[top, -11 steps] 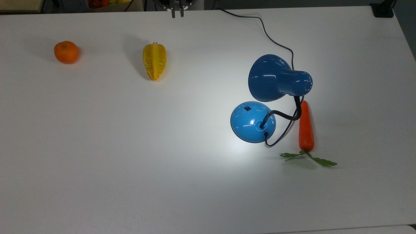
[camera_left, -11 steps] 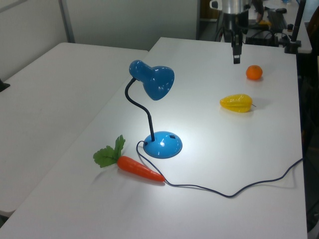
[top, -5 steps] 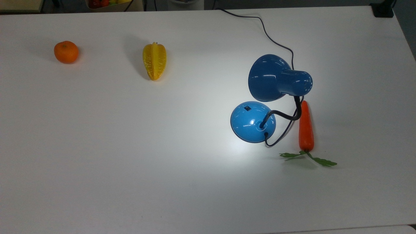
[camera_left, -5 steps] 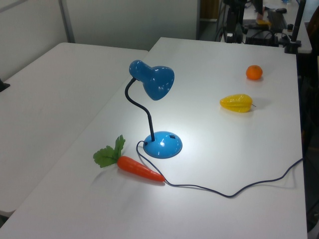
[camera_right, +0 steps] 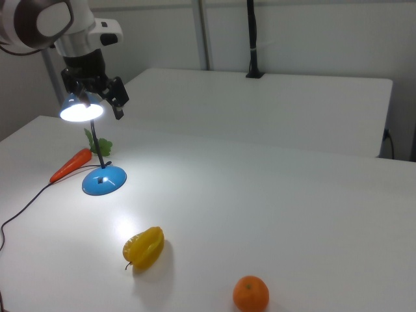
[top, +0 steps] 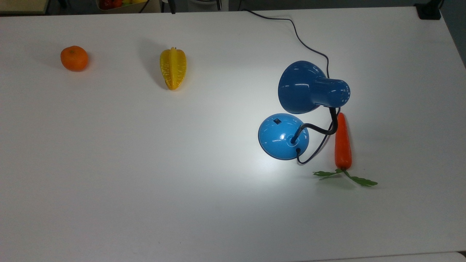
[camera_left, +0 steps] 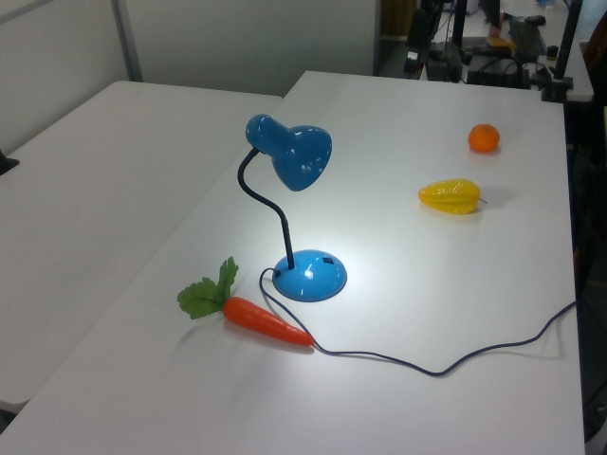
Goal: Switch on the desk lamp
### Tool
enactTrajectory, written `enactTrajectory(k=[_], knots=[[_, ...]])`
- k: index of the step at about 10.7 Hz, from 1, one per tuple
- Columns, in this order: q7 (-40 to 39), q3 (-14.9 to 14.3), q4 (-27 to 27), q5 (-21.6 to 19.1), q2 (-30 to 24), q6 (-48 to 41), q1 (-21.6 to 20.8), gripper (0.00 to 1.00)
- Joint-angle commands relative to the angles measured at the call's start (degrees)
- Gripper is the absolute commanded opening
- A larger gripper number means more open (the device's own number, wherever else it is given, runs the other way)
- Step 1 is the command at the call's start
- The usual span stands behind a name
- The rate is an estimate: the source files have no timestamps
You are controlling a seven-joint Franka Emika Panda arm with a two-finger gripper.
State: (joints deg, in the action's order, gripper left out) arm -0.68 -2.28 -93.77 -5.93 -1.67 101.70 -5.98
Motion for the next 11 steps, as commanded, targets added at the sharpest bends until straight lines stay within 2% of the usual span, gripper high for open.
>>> enactTrajectory(k=[1, 5, 11], knots=[[0.16, -0.36, 0.60, -0.67, 0.44, 0.96, -0.17, 1.00], [-2.75, -0.27, 0.42, 1.88, 0.27, -1.41, -0.35, 1.00], [-2.93, -0.09, 0.25, 2.59, 0.35, -1.59, -0.70, 1.00]])
